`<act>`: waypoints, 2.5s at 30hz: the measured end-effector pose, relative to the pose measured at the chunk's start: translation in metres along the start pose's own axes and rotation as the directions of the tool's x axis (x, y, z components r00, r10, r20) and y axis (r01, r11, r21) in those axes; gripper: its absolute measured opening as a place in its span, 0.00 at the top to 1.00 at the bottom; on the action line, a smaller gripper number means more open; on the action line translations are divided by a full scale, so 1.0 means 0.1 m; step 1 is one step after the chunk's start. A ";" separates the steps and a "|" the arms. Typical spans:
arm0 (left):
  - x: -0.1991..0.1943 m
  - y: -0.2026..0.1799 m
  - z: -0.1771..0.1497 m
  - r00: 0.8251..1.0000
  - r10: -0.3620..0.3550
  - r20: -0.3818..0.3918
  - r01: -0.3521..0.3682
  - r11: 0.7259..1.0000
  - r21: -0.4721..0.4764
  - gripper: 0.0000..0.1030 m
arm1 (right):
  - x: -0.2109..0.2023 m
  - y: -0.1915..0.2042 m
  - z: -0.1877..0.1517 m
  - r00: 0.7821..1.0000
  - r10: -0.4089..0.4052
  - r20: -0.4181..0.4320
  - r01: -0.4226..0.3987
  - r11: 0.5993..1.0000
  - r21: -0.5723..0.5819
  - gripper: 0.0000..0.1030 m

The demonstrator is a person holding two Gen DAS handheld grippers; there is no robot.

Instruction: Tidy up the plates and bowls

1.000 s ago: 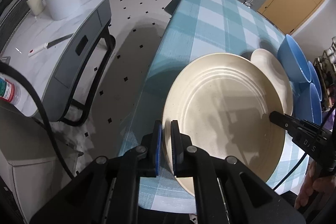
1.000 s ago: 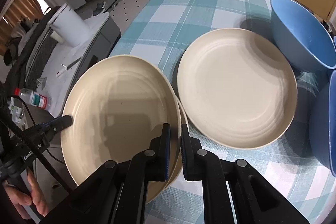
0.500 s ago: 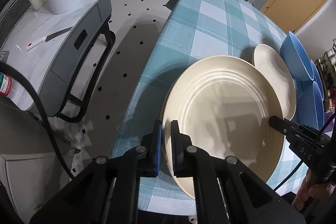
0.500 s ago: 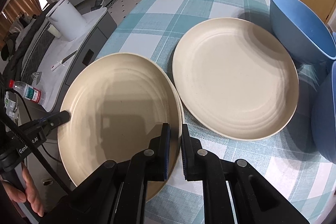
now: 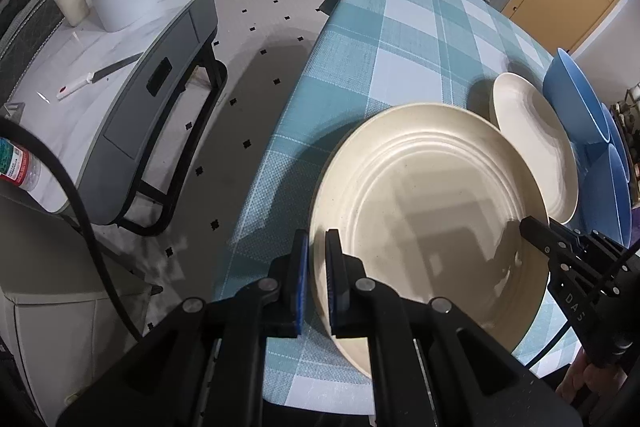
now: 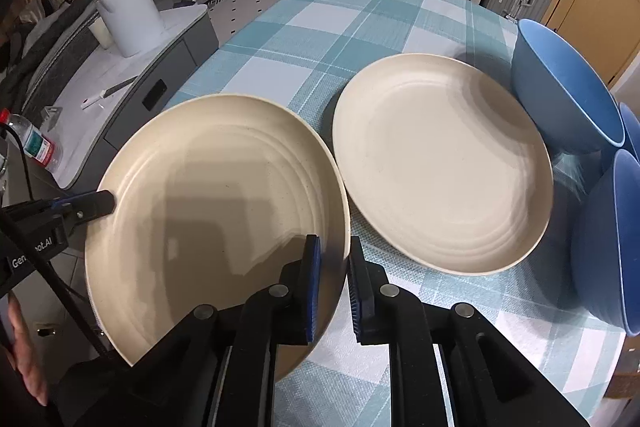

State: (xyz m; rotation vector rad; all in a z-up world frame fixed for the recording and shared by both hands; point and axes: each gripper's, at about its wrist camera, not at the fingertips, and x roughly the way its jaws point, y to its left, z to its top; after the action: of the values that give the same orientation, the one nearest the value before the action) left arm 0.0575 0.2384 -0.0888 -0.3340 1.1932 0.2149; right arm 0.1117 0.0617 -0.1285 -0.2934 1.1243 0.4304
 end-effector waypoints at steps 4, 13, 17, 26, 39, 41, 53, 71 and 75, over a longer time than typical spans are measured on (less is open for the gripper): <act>-0.01 -0.02 0.01 1.000 0.003 0.006 -0.003 1.000 0.007 0.95 | 0.05 0.02 -0.01 0.999 -0.033 0.008 0.033 0.999 -0.024 0.88; 0.00 -0.02 0.00 1.000 0.008 0.019 -0.008 1.000 0.007 0.95 | 0.08 0.02 -0.04 0.999 -0.030 0.026 0.030 0.999 -0.014 0.88; -0.01 -0.01 0.03 1.000 0.002 0.001 -0.002 1.000 0.000 0.95 | 0.08 -0.01 -0.05 1.000 -0.010 0.025 0.010 1.000 0.006 0.87; -0.09 0.01 0.03 1.000 -0.011 0.004 0.011 1.000 -0.027 0.91 | 0.05 -0.07 -0.10 0.999 0.004 0.038 -0.005 1.000 0.023 0.64; -0.43 -0.25 -0.06 0.996 -0.002 0.091 0.001 1.000 0.019 0.60 | -0.38 -0.29 -0.17 0.985 0.058 0.163 -0.068 0.996 0.059 0.56; -0.55 -0.38 -0.10 0.992 -0.014 0.127 0.008 0.999 0.049 0.59 | -0.47 -0.33 -0.19 0.981 0.059 0.183 -0.071 0.996 0.057 0.55; -0.95 -1.07 -0.34 0.953 -0.104 0.284 0.059 0.985 0.162 0.55 | -1.04 -0.87 -0.71 0.934 0.016 0.356 -0.048 0.996 0.081 0.40; -1.24 -1.79 -0.94 0.860 -0.169 0.482 0.023 0.956 0.293 0.49 | -1.63 -1.51 -1.70 0.829 -0.108 0.549 0.015 0.985 0.172 0.25; -1.24 -1.92 -1.02 0.831 -0.169 0.530 -0.009 0.948 0.317 0.24 | -1.77 -1.60 -1.83 0.794 -0.129 0.594 -0.001 0.977 0.213 0.20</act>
State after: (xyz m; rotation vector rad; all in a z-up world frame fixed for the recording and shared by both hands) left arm -0.0113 0.0243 0.0209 -0.0347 0.6169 0.0390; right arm -0.0233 -0.1917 -0.0399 0.0000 0.5127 0.3099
